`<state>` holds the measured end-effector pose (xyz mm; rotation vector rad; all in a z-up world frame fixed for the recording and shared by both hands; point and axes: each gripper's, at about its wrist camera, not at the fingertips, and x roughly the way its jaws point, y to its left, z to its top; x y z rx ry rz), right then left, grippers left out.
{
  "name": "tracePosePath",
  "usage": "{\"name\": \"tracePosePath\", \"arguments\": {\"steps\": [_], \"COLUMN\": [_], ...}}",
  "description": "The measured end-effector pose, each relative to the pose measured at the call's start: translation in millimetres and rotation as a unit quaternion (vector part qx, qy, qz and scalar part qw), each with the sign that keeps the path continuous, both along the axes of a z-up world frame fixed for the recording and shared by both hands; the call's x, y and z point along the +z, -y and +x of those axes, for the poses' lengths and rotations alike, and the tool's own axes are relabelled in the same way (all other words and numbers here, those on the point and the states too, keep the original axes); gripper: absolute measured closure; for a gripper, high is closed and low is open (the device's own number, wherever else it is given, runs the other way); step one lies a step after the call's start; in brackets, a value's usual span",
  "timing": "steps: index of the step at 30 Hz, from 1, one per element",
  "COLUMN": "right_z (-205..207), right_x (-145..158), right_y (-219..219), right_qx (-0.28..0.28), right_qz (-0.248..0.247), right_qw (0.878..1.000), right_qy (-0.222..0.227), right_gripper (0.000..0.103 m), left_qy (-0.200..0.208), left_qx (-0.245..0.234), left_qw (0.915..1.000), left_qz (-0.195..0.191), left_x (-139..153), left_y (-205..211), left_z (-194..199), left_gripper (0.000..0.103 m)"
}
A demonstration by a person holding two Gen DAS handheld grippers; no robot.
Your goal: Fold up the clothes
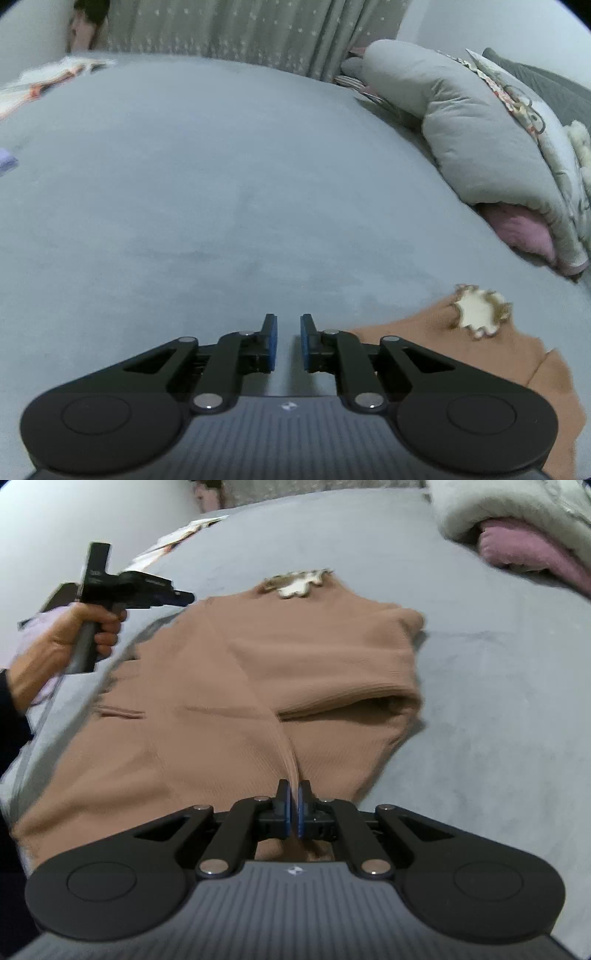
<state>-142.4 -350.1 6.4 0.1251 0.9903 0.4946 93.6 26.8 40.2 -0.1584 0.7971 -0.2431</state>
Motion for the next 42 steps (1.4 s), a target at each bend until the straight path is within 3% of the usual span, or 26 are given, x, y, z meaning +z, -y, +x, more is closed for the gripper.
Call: {"name": "tracePosePath", "arguments": {"steps": [4,6,10,15,20,22,23,28,32,34,42], "right_z": [3,7,11,11,10,11,11,9,10,10,12], "right_x": [-2,-3,1,2,8,7,7,12,13,14,13], "right_y": [-4,0,-4,-5,-3,-4,-4,-7,-9,-11,-17], "right_qx": [-0.017,-0.036,-0.049,-0.051,-0.054,-0.056,-0.057,-0.055,-0.052,-0.051,-0.049], "right_qz": [-0.043,-0.047,-0.059,-0.059,-0.042,-0.046,-0.046,-0.045,-0.043,-0.042,-0.038], "right_qw": [0.999,0.998,0.997,0.996,0.997,0.997,0.997,0.997,0.997,0.997,0.997], "right_qy": [0.013,0.019,0.032,0.035,0.038,0.036,0.036,0.043,0.046,0.047,0.051], "right_gripper": [0.09,0.089,0.087,0.087,0.085,0.081,0.08,0.075,0.071,0.069,0.066], "left_qy": [0.011,0.024,0.007,0.016,0.036,0.04,0.042,0.026,0.025,0.028,0.068], "left_qx": [-0.037,-0.079,-0.107,-0.128,-0.156,-0.177,-0.188,-0.218,-0.214,-0.21,-0.248], "left_qw": [0.9992,0.9946,0.9915,0.9833,0.9819,0.9784,0.9763,0.9694,0.9673,0.9662,0.9439], "left_qz": [0.011,0.063,0.074,0.129,0.102,0.099,0.098,0.111,0.134,0.148,0.207], "left_x": [12,16,9,0,19,22,24,12,8,8,-1], "left_y": [-4,12,25,35,27,28,29,36,35,28,32], "left_z": [-22,-42,-64,-88,-106,-111,-114,-122,-124,-125,-126], "left_gripper": [0.091,0.089,0.086,0.087,0.085,0.081,0.075,0.07,0.055,0.054,0.051]}}
